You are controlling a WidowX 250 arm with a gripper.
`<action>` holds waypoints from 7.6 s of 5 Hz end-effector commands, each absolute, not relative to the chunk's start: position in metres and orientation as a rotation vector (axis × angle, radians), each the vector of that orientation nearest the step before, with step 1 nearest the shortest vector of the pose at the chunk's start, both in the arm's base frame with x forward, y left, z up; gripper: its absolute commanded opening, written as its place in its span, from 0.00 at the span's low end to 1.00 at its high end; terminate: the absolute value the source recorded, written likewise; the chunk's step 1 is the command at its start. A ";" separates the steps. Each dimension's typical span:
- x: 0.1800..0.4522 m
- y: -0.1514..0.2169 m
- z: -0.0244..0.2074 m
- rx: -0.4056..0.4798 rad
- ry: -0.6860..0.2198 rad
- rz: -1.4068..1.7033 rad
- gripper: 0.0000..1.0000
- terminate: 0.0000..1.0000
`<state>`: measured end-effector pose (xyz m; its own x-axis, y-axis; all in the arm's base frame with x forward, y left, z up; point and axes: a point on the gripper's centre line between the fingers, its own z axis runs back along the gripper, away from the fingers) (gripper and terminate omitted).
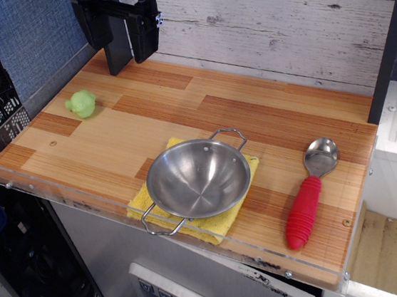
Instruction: Take a bowl placed in the lower middle of a table next to a red spoon. Place the bowl to the upper right corner of the table, next to a green thing
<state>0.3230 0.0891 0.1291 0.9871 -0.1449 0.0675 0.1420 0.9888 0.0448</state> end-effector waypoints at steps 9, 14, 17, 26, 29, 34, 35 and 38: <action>0.271 0.034 0.037 0.056 0.065 -0.289 1.00 0.00; 0.271 0.022 0.039 0.038 0.055 -0.324 0.00 0.00; 0.289 -0.004 0.144 -0.315 -0.195 -0.491 0.00 0.00; 0.368 0.178 0.082 0.121 -0.096 0.090 0.00 0.00; 0.366 0.171 0.079 0.080 -0.076 0.078 1.00 0.00; 0.354 0.132 0.155 0.102 -0.156 -0.015 1.00 0.00; 0.349 0.110 0.152 0.059 -0.119 -0.042 1.00 0.00; 0.339 0.088 0.149 0.090 -0.113 -0.009 1.00 0.00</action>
